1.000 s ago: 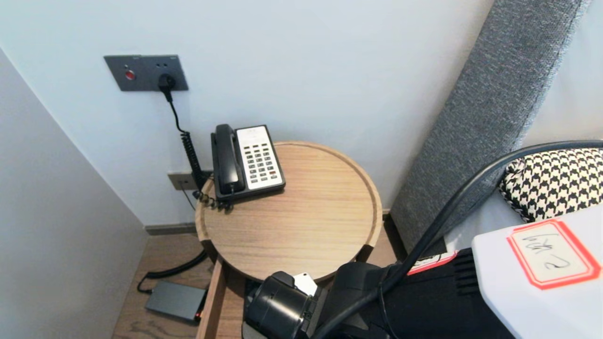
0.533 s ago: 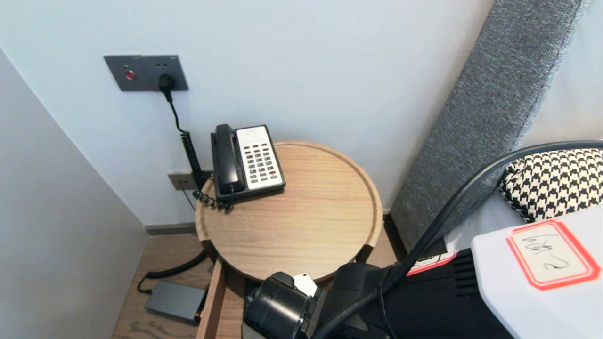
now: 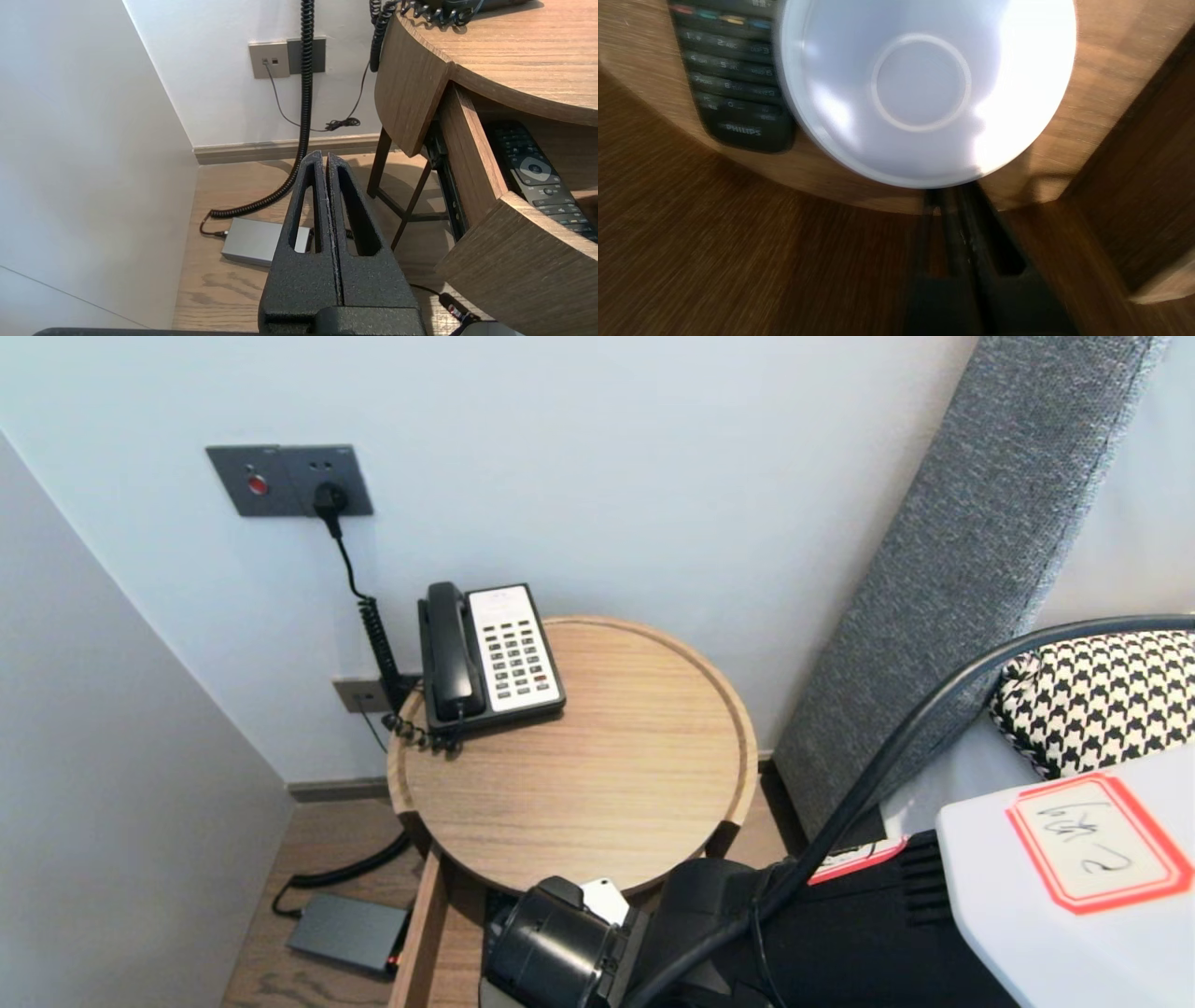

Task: Take the remote control out of the drawer one by one and place them on the table

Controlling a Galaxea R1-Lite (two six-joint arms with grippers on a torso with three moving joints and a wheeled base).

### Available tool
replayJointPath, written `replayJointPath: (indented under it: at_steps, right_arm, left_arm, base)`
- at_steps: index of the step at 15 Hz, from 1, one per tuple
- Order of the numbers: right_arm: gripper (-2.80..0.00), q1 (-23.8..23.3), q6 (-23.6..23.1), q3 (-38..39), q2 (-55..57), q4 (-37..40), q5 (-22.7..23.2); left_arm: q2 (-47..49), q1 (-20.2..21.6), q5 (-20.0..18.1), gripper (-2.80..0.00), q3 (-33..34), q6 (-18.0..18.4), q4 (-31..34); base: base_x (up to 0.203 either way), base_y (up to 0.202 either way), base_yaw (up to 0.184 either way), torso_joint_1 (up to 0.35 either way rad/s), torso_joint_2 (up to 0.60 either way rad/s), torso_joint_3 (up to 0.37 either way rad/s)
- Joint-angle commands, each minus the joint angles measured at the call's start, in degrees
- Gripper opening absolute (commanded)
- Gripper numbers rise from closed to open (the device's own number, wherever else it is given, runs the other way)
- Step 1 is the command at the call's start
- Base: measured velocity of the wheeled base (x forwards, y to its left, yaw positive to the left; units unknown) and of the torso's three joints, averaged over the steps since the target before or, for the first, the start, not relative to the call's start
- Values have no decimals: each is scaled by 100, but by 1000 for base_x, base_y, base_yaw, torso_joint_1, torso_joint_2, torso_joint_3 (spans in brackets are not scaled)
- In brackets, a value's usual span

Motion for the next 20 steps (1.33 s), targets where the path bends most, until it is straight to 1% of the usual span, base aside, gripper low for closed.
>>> replayJointPath:
  at_steps: [1,8,11,15,20]
  right_arm:
    - [0,4,24,40,-48,18,-2]
    - [0,4,6,-25,-139,15,-35]
    - [0,-5,-90,-59,-90,-140,-35]
    - [0,-4,-98,-253,59,-157,-35]
    - [0,-58,-117,-262,103,-166,-44]
  left_arm:
    - [-6,2,0,-280,70,1,-3]
    - [-6,-5,0,-280,70,1,-3]
    - [-6,-5,0,-280,70,1,-3]
    - [-6,2,0,-280,70,1,-3]
    - [-6,4,0,-280,70,1,-3]
  base:
    - [0,0,0,0,0,0]
    - [0,0,0,0,0,0]
    - [0,0,0,0,0,0]
    - [0,0,0,0,0,0]
    - [0,0,0,0,0,0]
